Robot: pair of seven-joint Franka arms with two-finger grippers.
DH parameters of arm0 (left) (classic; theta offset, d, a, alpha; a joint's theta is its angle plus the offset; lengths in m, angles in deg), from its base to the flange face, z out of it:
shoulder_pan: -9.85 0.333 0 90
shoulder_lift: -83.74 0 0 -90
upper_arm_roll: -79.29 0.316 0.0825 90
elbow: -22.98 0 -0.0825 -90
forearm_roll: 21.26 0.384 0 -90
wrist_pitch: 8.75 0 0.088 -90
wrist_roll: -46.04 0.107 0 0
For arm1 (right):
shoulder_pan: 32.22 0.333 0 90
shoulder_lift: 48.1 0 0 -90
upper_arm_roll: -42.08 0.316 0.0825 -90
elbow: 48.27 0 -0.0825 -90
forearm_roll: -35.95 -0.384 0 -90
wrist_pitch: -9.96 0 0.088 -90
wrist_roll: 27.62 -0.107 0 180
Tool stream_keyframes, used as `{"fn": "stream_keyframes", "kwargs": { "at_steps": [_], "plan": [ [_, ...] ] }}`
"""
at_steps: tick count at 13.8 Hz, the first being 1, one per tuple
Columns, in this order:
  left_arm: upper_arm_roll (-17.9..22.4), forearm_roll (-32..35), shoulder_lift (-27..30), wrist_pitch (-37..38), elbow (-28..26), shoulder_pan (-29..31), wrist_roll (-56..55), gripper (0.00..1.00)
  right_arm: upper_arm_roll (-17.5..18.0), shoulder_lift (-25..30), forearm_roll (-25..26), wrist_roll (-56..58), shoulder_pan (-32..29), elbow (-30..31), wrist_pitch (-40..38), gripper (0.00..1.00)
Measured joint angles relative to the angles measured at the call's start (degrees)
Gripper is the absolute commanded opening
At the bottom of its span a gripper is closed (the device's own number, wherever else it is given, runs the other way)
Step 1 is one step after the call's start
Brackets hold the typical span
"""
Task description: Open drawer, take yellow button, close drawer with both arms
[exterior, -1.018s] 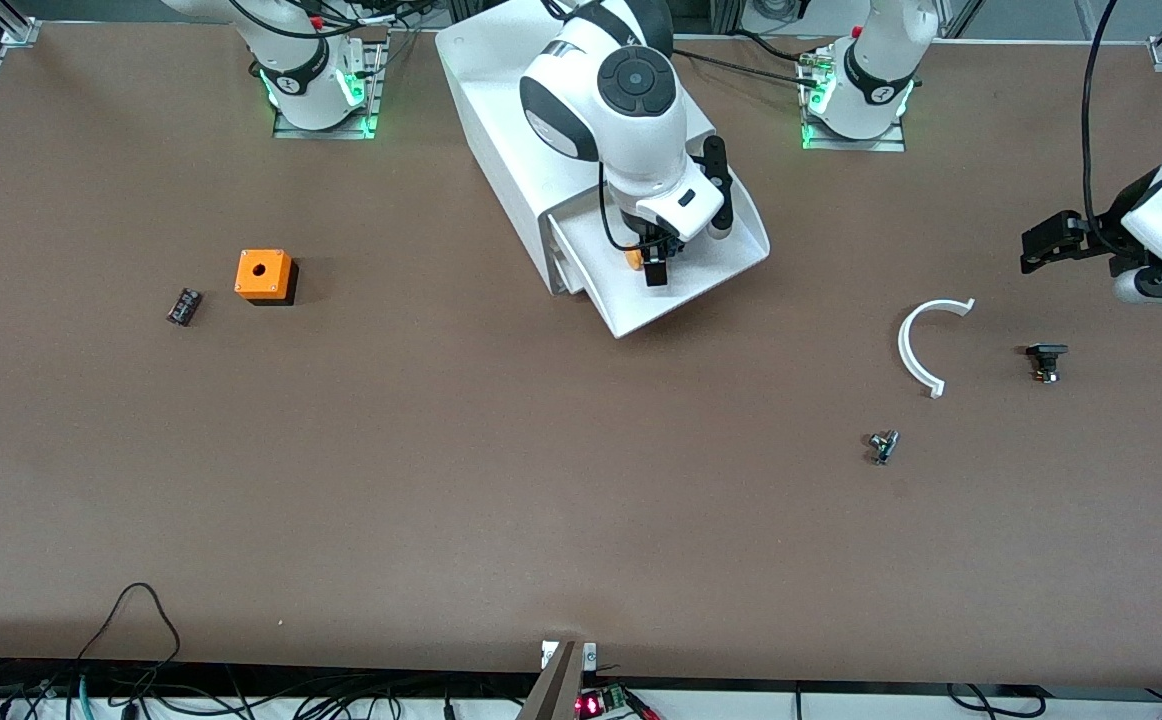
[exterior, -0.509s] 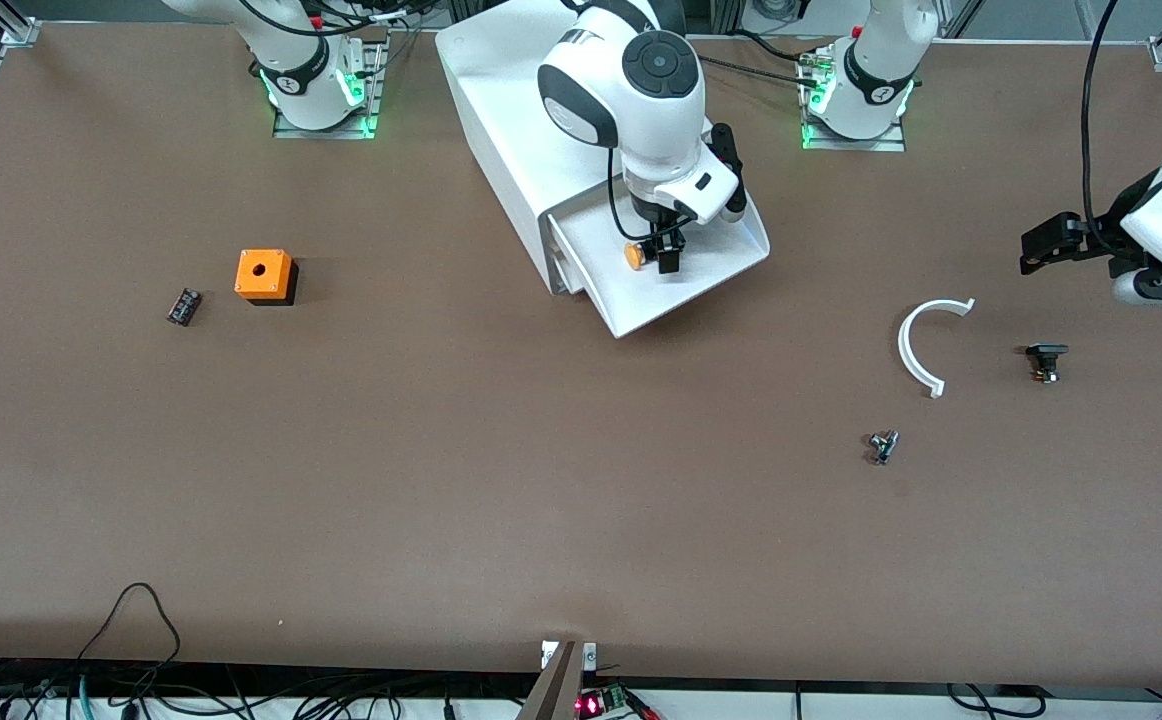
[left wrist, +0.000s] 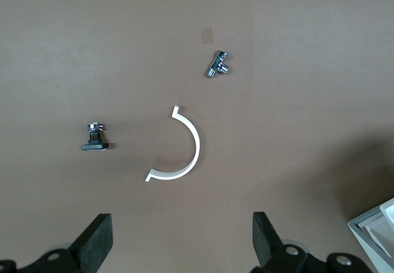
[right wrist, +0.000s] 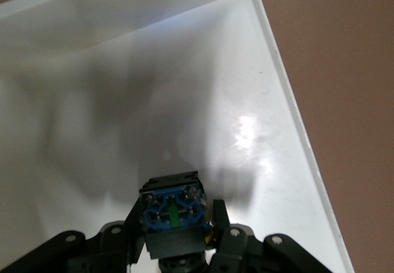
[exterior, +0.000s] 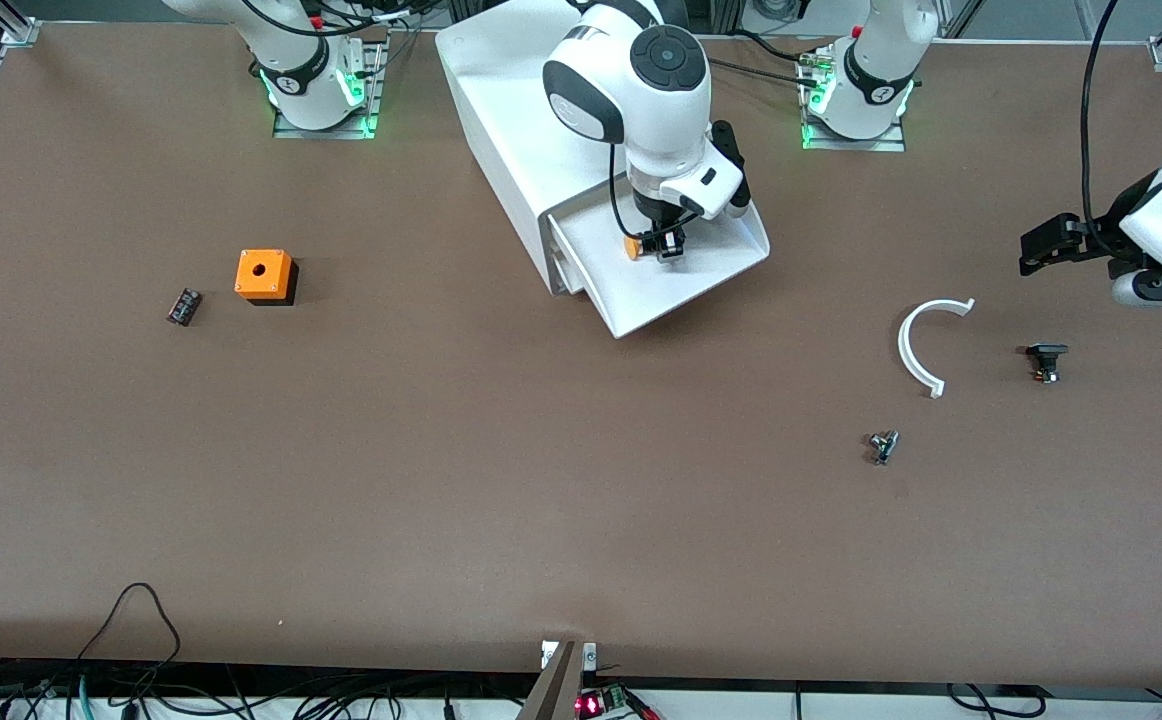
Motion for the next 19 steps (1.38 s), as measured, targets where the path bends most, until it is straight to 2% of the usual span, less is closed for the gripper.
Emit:
{"fn": "stream_keyframes", "kwargs": {
  "at_steps": [5, 9, 14, 17, 19],
  "plan": [
    [-0.7, -0.1, -2.4, -3.0, -0.2, -0.4, -5.1, 1.0, -0.4, 4.0, 0.0, 0.0, -2.6, -1.8, -0.1, 0.3],
    [-5.5, -0.1, -7.3, -11.8, -3.6, -3.0, -18.8, 1.0, -1.0, 9.2, 0.0, -5.9, -9.1, -0.1, -0.8, 0.3],
    [-10.3, -0.2, -12.5, -24.6, -9.6, -7.7, -38.2, 1.0, -1.4, 16.0, 0.1, -20.5, -21.0, 9.4, -1.0, 0.3],
    [-14.4, -0.2, -12.7, -31.7, -15.7, -8.4, -48.5, 1.0, -1.7, 18.7, 0.2, -28.8, -29.2, 17.7, -1.2, 0.31],
    [-17.8, -0.2, -12.7, -33.4, -17.9, -8.7, -54.3, 1.0, -1.8, 19.8, 0.2, -33.8, -35.9, 22.9, -1.1, 0.31]
  ]
}}
